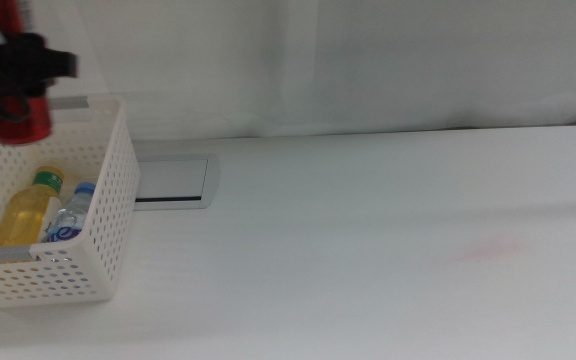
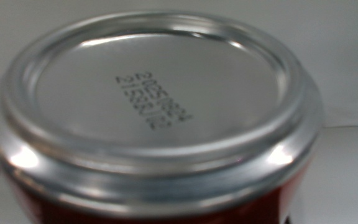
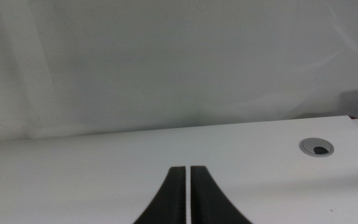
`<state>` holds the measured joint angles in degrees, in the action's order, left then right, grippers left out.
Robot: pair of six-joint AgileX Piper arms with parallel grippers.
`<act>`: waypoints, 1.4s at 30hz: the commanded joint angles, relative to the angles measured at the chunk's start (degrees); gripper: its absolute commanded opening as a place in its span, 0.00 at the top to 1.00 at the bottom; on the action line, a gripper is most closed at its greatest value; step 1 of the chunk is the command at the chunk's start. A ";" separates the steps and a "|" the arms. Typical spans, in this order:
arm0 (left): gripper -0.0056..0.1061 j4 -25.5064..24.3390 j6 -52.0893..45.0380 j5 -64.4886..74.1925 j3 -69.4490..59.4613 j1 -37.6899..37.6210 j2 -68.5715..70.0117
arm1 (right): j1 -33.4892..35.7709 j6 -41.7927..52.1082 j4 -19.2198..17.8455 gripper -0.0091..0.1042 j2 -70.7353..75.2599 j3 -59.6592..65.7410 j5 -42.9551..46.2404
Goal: Use arms to grab the bottles and put them into the dustbin to the left of the table.
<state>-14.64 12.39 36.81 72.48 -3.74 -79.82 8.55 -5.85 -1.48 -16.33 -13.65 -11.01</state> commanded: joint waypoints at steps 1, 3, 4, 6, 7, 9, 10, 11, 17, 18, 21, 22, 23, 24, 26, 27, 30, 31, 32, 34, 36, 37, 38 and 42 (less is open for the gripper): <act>0.97 -4.58 7.02 0.14 0.94 1.12 -0.08 | -0.55 0.25 -0.47 0.94 0.13 0.28 0.79; 0.97 -4.21 7.11 0.75 0.94 2.21 -1.47 | -0.55 0.25 -0.47 0.94 0.13 0.28 0.79; 0.97 -4.07 7.11 1.19 0.94 2.76 -2.27 | -0.55 0.25 -0.47 0.94 0.13 0.28 0.82; 0.97 -4.05 7.83 2.14 0.94 3.46 -4.08 | -0.55 0.25 -0.47 0.94 0.13 0.28 0.82; 0.97 -3.77 7.82 2.82 0.94 4.29 -6.33 | -0.55 0.25 -0.47 0.94 0.13 0.28 0.82; 0.97 -3.30 7.82 3.40 0.94 4.40 -9.04 | -0.55 0.25 -0.47 0.94 0.13 0.28 0.92; 0.97 -3.30 7.82 3.81 0.94 4.40 -10.38 | -0.55 0.25 -0.47 0.94 0.13 0.28 0.92; 0.97 -3.08 7.82 3.82 0.94 4.40 -11.67 | -0.55 0.25 -0.47 0.94 0.13 0.28 0.92; 0.98 -0.69 7.50 4.19 0.94 4.40 -17.15 | -0.55 0.25 -0.47 0.94 0.13 0.28 1.09; 0.98 -0.32 7.50 4.19 0.94 4.40 -17.73 | -0.55 0.25 -0.47 0.94 0.13 0.28 1.09; 0.98 0.56 7.50 4.19 0.94 4.40 -18.89 | -0.55 0.25 -0.47 0.94 0.13 0.28 1.09; 0.98 0.56 7.77 4.29 0.94 4.40 -19.57 | -0.55 0.25 -0.47 0.94 0.13 0.28 1.09; 0.98 0.56 7.77 4.47 0.94 4.40 -19.90 | -0.55 0.25 -0.47 0.94 0.13 0.28 1.09; 0.98 0.56 7.77 4.76 0.94 4.40 -20.13 | -0.55 0.25 -0.47 0.94 0.13 0.28 1.09; 0.98 0.56 7.61 4.89 0.94 4.40 -20.62 | -0.55 0.25 -0.47 0.94 0.13 0.28 1.09; 0.97 0.56 7.61 5.13 0.94 4.40 -20.74 | -0.55 0.25 -0.47 0.94 0.13 0.28 1.09; 0.92 0.56 7.61 5.13 0.94 4.40 -20.85 | -0.55 0.25 -0.47 0.94 0.13 0.28 1.09; 0.17 0.90 7.61 5.13 0.94 4.40 -20.74 | -0.55 0.25 -0.47 0.94 0.13 0.28 1.09; 0.12 1.46 7.72 5.13 1.03 4.40 -20.61 | -0.55 0.25 -0.47 0.94 0.13 0.28 1.09; 0.12 1.70 7.73 4.67 1.03 4.40 -20.07 | -0.55 0.25 -0.47 0.94 0.13 0.28 1.09; 0.12 1.70 7.73 4.55 1.03 4.40 -18.79 | -0.55 0.25 -0.57 0.94 0.13 0.28 1.18; 0.12 1.70 7.73 4.40 1.03 4.40 -18.12 | -0.55 0.25 -1.02 0.94 0.13 0.28 1.31; 0.12 1.70 7.73 4.11 1.03 4.40 -17.08 | -0.55 0.25 -1.40 0.94 0.13 0.28 1.57; 0.12 1.70 7.73 3.18 1.03 4.29 -11.84 | -0.55 0.25 -1.40 0.94 0.13 0.28 2.42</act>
<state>-13.58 19.57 40.82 73.13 0.60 -94.18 8.55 -5.84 -1.97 -16.33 -13.65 -9.68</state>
